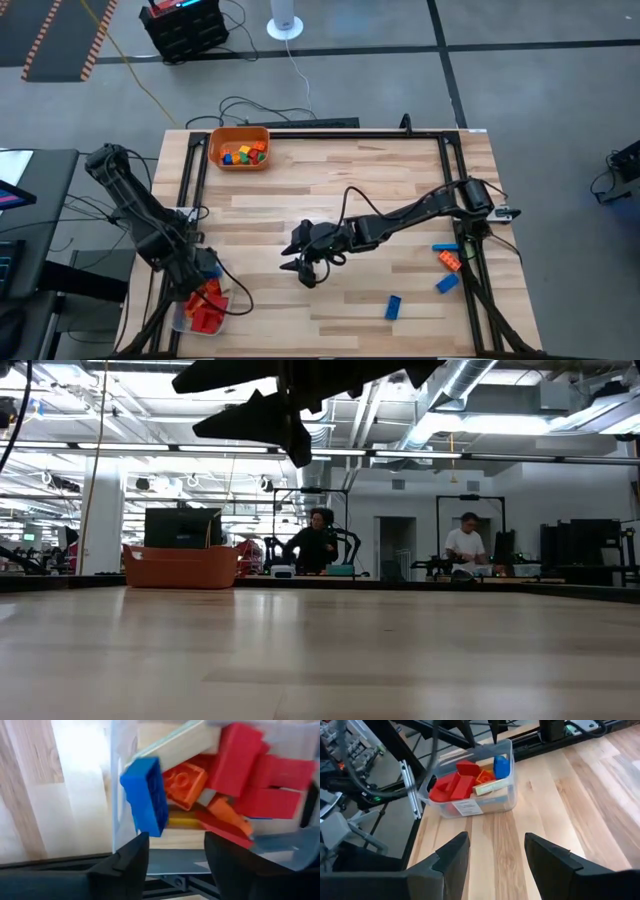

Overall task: Sort blocks by size
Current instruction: Put the large blue game piece into the transparent bin, then put the large blue block into the transparent bin

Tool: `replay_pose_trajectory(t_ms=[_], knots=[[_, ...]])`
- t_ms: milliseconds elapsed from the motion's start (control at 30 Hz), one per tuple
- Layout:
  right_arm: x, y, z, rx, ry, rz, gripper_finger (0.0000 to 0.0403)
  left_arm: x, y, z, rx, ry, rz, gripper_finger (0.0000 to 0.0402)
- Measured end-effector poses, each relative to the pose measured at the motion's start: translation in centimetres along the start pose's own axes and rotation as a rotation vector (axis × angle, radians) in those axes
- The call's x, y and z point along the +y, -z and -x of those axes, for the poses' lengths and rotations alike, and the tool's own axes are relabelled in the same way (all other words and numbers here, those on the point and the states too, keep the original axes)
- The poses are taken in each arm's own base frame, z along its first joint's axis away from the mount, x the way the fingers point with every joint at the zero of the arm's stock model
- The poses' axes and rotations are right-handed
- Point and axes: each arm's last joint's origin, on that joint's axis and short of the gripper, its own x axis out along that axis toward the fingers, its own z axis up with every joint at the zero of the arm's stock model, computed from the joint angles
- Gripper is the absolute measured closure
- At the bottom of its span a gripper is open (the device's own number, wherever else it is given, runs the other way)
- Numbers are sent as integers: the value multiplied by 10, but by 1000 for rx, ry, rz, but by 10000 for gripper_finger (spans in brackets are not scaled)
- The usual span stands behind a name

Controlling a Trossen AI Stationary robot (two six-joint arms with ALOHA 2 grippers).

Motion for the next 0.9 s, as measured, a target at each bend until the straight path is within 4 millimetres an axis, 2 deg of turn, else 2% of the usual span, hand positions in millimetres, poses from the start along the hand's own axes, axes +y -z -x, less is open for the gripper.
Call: replay_pose_trajectory(t_ms=[100,200,333,433,633,800,900], knots=[[0,3,0,28,10,-6,182,-3,-3,11,-24,21,-24,202],[2,9,6,112,42,-45,182,-6,-8,19,-125,-7,-75,200],[12,17,22,240,119,-132,182,-7,-20,25,-376,-170,-188,203],[24,31,39,330,272,-197,182,-6,-27,29,-544,-312,-214,204],[31,60,90,654,622,-360,182,-5,-30,32,-633,-444,-266,204],[29,80,136,986,963,-241,182,-4,-31,33,-652,-506,-309,204],[22,86,150,1144,1041,-178,182,-4,-31,33,-653,-513,-318,204]])
